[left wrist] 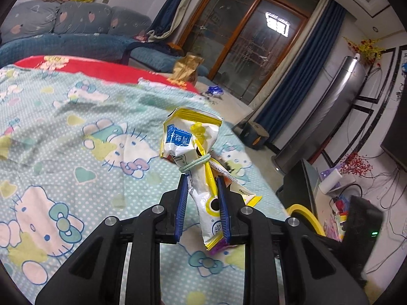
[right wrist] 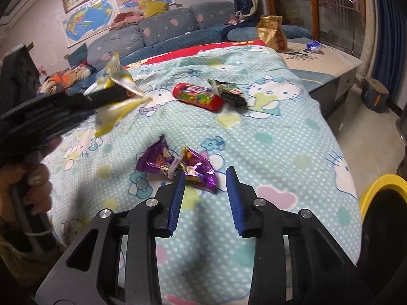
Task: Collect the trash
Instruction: 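Carry the white-yellow bag and purple wrapper with both grippers over the yellow bin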
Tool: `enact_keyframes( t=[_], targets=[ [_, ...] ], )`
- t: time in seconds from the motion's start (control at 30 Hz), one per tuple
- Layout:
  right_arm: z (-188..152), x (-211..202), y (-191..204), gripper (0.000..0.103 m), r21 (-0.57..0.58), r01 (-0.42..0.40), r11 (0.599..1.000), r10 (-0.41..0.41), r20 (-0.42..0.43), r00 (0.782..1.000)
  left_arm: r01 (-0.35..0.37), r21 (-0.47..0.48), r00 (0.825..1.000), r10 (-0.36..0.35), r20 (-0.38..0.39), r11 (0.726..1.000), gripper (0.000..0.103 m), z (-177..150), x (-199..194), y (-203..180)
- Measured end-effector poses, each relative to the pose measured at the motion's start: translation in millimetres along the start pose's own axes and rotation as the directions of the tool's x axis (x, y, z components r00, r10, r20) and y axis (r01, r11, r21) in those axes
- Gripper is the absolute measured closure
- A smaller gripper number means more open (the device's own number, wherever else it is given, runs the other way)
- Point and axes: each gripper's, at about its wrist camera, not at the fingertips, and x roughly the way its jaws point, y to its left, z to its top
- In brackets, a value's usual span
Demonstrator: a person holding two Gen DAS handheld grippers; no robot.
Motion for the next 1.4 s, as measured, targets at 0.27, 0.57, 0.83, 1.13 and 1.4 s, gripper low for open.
enact_keyframes(
  t=[0.27, 0.57, 0.83, 1.13, 1.4],
  targets=[
    [6.9, 23.9, 22.0, 0.067, -0.069, -0.029, 0.997, 0.028, -0.014, 1.0, 0.05, 0.042, 0.997, -0.052, 0.053, 0.998, 0.081, 12.1, -27.0, -26.3],
    [2.9, 21.6, 23.2, 0.093, -0.105, -0.039, 0.994, 0.039, -0.007, 0.999, 0.085, 0.074, 0.994, -0.089, 0.058, 0.994, 0.081, 15.9, -32.5, -47.3],
    [-9.3, -18.0, -16.7, 0.094, 0.02, -0.01, 1.0, 0.01, 0.039, 0.999, 0.117, 0.115, 0.993, -0.12, 0.013, 0.986, 0.081, 6.4, -19.3, -71.0],
    [-14.1, -57.8, -63.3, 0.094, 0.129, 0.066, 0.989, -0.079, 0.099, 0.992, 0.157, 0.173, 0.988, -0.154, -0.034, 0.972, 0.081, -8.2, -4.9, -101.9],
    [-19.3, -83.2, -99.4, 0.094, 0.215, 0.119, 0.969, -0.15, 0.134, 0.979, 0.193, 0.23, 0.981, -0.181, -0.075, 0.954, 0.081, -22.7, 3.3, -126.7]
  ],
)
